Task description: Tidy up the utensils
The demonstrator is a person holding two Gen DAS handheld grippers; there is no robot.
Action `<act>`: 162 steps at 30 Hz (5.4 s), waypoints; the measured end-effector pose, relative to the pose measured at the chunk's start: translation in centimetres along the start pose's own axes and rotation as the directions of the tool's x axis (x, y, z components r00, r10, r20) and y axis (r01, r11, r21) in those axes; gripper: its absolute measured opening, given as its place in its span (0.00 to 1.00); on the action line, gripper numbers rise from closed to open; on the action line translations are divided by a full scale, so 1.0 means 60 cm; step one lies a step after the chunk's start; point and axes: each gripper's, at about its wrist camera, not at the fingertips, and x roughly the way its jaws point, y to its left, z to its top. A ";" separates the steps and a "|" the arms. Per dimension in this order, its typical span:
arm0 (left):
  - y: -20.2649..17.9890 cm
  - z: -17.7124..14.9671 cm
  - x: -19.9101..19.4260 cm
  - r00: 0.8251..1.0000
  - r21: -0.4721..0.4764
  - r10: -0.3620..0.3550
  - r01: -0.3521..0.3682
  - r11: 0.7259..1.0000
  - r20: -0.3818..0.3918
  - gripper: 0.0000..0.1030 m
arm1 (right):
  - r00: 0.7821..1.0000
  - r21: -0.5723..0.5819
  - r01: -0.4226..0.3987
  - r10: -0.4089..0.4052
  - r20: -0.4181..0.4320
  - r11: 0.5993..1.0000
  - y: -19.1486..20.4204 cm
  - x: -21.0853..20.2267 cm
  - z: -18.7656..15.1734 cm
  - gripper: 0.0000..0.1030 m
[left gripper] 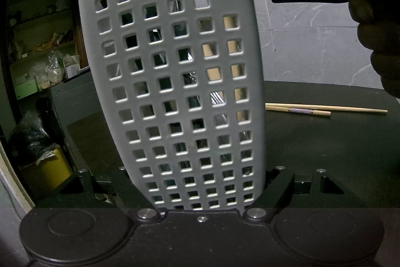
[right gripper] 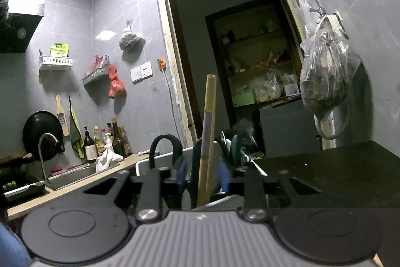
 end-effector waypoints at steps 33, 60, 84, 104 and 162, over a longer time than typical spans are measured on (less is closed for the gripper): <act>0.001 0.001 -0.001 1.000 0.000 -0.003 0.003 1.000 0.000 0.77 | 0.654 -0.245 0.564 -0.608 -0.450 0.788 -0.160 -0.075 -0.072 0.99; 0.004 0.003 -0.002 1.000 -0.001 -0.002 0.002 1.000 0.001 0.78 | 0.622 -0.287 0.488 -0.559 -0.548 0.824 -0.182 -0.037 -0.075 0.69; 0.003 0.001 -0.002 1.000 0.000 -0.001 0.001 1.000 0.001 0.79 | 0.690 -0.079 0.479 -0.430 -0.582 0.874 -0.281 0.078 -0.048 0.07; 0.003 0.002 -0.002 1.000 0.001 -0.001 0.001 1.000 0.000 0.79 | 0.730 0.053 0.478 -0.363 -0.579 0.877 -0.275 0.083 -0.045 0.69; 0.003 -0.002 -0.002 1.000 0.003 -0.002 0.002 1.000 0.004 0.78 | 0.557 -0.179 0.288 -0.317 -0.767 0.941 -0.090 0.053 -0.063 0.40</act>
